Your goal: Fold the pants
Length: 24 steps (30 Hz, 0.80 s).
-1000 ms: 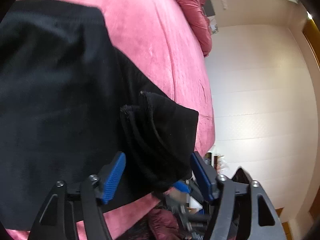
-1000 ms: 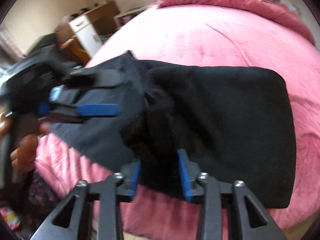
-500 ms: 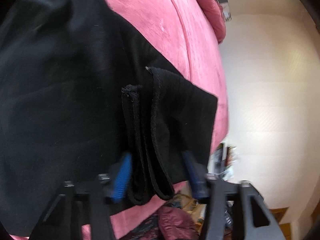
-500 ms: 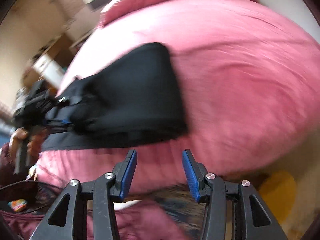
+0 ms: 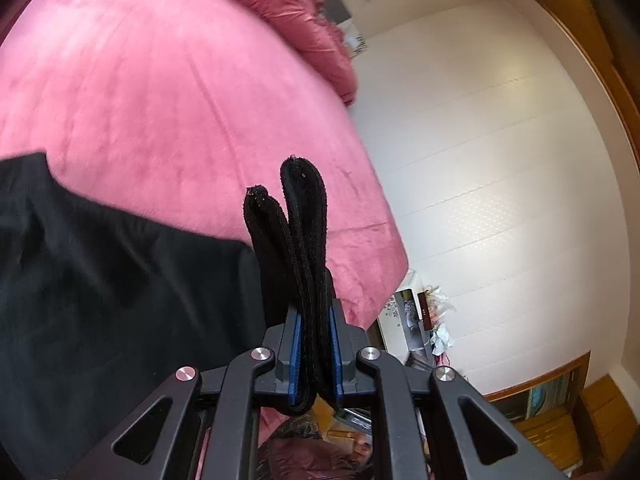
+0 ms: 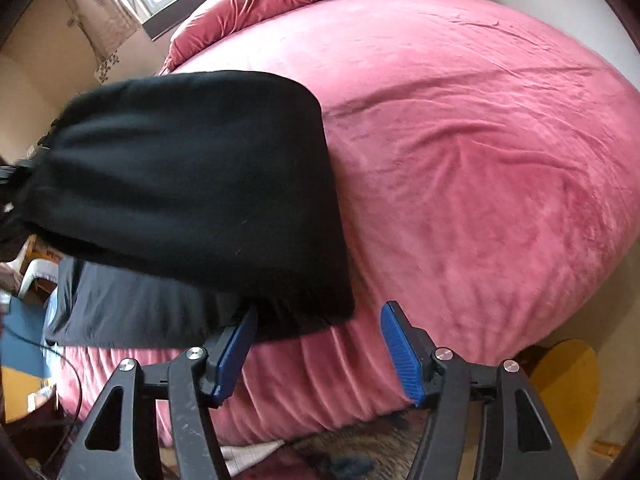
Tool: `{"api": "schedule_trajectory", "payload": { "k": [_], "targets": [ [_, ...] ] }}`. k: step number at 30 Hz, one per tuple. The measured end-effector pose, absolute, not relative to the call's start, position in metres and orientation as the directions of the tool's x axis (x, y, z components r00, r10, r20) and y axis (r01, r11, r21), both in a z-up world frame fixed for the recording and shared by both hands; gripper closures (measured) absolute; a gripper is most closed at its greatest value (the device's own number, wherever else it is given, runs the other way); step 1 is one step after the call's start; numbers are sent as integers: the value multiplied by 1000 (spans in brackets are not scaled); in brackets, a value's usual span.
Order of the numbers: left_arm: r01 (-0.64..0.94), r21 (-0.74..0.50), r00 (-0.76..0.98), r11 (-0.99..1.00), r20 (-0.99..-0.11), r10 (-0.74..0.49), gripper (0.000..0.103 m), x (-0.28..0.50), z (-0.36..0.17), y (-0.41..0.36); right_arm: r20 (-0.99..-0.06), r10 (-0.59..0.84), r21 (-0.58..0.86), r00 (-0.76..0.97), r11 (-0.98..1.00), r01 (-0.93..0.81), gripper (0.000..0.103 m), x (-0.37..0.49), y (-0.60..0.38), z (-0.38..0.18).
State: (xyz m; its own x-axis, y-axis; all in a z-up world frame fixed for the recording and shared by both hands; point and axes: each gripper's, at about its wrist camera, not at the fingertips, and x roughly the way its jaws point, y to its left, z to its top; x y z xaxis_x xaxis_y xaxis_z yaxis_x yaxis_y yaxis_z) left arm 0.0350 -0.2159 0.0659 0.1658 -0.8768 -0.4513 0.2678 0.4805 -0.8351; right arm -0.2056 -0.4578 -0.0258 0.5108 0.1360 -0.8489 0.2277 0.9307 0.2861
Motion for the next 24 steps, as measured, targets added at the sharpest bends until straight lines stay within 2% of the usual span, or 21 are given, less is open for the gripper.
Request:
{"api": "schedule_trajectory", "payload": {
  "k": [3,4,7,11,13,20,24],
  "targets": [
    [277,-818,177,503,-471,-864,91,31,64,-201,-840,73,270,537,915,299,42,-198,-464,-29],
    [267,-815,173,515,-485,-857,91,29,58,-200,-849,62,264,524,910,320,47,-195,-466,-33],
    [218,-776,161,591,-569,-806,92,23,26,-187,-879,-4,168,477,933,317,53,-192,-459,-42],
    [82,-736,97,672,-666,-740,92,14,-37,-168,-894,2,161,448,935,317,53,-190,-459,-57],
    [45,-724,74,689,-685,-725,92,10,-51,-164,-898,12,159,439,941,298,53,-187,-457,-58],
    [81,-712,96,698,-692,-716,91,10,-41,-174,-936,41,99,350,984,148,51,-194,-454,-47],
    [110,-681,136,724,-712,-689,85,7,-20,-181,-904,77,113,421,992,62,51,-199,-451,-6]
  ]
}}
